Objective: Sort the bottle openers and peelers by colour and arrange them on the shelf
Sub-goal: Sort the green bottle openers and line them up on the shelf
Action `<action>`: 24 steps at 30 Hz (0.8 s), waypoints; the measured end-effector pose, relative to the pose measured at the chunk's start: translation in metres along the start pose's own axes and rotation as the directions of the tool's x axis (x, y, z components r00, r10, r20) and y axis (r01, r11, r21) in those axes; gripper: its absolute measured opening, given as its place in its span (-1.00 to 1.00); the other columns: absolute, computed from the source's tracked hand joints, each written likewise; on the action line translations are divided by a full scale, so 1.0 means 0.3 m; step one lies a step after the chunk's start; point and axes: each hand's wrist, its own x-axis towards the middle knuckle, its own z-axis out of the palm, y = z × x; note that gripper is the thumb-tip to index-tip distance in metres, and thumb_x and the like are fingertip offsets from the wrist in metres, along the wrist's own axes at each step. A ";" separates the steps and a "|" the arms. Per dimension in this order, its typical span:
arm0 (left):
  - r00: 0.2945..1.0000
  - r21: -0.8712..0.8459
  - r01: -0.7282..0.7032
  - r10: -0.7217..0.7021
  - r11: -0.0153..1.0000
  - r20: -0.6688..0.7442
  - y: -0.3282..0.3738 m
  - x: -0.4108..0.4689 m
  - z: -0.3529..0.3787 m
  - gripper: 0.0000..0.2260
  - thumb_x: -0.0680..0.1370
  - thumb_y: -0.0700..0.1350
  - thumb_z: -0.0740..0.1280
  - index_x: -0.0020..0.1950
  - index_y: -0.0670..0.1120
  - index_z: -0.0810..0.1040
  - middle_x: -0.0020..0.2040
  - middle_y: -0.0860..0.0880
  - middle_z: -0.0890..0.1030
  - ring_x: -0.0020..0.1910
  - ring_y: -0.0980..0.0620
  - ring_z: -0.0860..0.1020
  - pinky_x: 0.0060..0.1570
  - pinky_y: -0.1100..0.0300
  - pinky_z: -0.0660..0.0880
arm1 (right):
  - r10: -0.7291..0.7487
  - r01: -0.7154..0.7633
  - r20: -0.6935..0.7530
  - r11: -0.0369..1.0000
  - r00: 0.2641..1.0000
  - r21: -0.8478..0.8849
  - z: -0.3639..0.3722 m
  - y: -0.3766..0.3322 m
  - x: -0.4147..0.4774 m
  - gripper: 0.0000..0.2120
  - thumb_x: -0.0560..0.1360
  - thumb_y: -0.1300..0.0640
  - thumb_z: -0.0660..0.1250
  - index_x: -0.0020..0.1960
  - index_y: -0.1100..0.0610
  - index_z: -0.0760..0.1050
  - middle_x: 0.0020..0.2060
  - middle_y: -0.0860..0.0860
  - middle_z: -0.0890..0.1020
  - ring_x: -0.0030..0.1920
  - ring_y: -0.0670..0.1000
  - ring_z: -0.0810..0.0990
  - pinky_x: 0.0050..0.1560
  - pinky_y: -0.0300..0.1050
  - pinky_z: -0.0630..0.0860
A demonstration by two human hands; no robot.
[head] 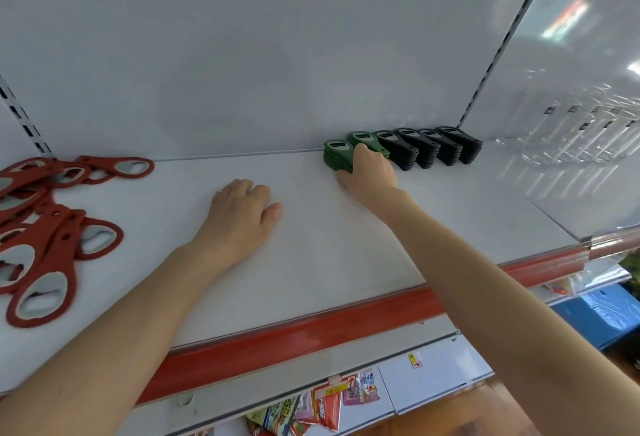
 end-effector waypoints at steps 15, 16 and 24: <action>0.999 -0.001 -0.014 0.014 1.000 -0.045 -0.003 -0.002 0.005 -0.16 0.28 0.28 -0.24 0.19 -0.23 0.47 0.17 -0.21 0.47 0.22 -0.16 0.39 0.24 0.02 0.29 | 0.015 -0.016 -0.024 0.999 1.000 -0.029 0.010 0.010 0.033 -0.64 0.52 0.23 0.25 -0.33 0.14 0.12 -0.22 0.11 0.38 -0.01 0.18 0.49 -0.19 -0.13 0.22; 0.999 0.001 -0.015 0.015 1.000 -0.046 -0.004 -0.002 0.005 -0.16 0.28 0.28 -0.24 0.20 -0.23 0.47 0.17 -0.22 0.47 0.23 -0.15 0.39 0.24 0.02 0.29 | 0.020 -0.020 -0.024 0.999 1.000 -0.026 0.010 0.006 0.038 -0.66 0.52 0.23 0.25 -0.32 0.15 0.13 -0.19 0.11 0.39 0.03 0.18 0.51 -0.18 -0.13 0.23; 0.999 0.000 -0.006 0.006 1.000 -0.036 0.003 -0.004 0.001 -0.13 0.26 0.28 -0.27 0.22 -0.22 0.46 0.21 -0.20 0.45 0.27 -0.14 0.36 0.27 0.05 0.26 | 0.026 -0.026 -0.009 1.000 1.000 0.012 0.009 0.001 0.041 -0.78 0.52 0.18 0.28 -0.09 0.21 0.21 -0.16 0.14 0.42 0.03 0.18 0.50 -0.17 -0.11 0.23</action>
